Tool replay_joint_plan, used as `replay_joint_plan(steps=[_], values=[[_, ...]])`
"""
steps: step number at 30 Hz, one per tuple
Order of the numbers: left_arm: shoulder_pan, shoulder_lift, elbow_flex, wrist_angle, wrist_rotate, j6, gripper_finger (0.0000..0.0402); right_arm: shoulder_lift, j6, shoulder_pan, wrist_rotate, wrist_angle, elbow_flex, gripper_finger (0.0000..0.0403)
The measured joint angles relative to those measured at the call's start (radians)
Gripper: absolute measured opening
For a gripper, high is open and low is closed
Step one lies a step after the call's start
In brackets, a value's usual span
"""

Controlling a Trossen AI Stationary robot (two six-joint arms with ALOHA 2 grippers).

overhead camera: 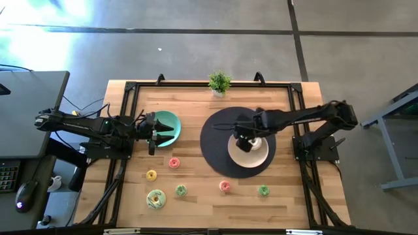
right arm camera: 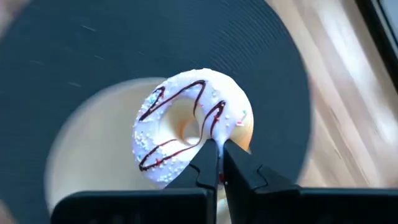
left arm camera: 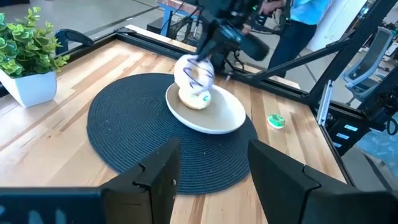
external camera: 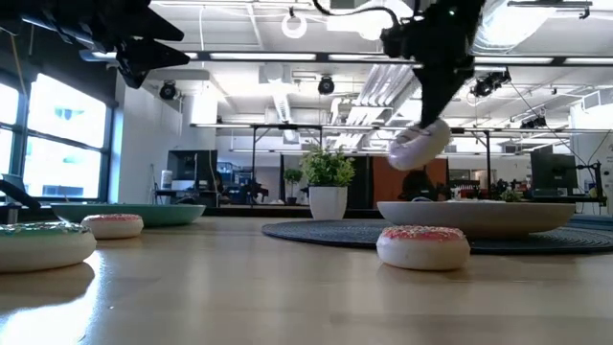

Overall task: Pick & Place donuts
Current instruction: Put the large purple donut on the white plate

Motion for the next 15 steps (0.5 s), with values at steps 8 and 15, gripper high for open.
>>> replay_joint_plan(steps=[8, 15], values=[[0.000, 0.000, 0.000, -0.014, 0.002, 0.000, 0.0186, 0.005, 0.062, -0.021, -0.176, 0.199, -0.181, 0.0006], [0.000, 0.000, 0.000, -0.029, 0.002, 0.000, 0.0186, 0.005, 0.063, -0.022, -0.183, 0.371, -0.306, 0.0021]])
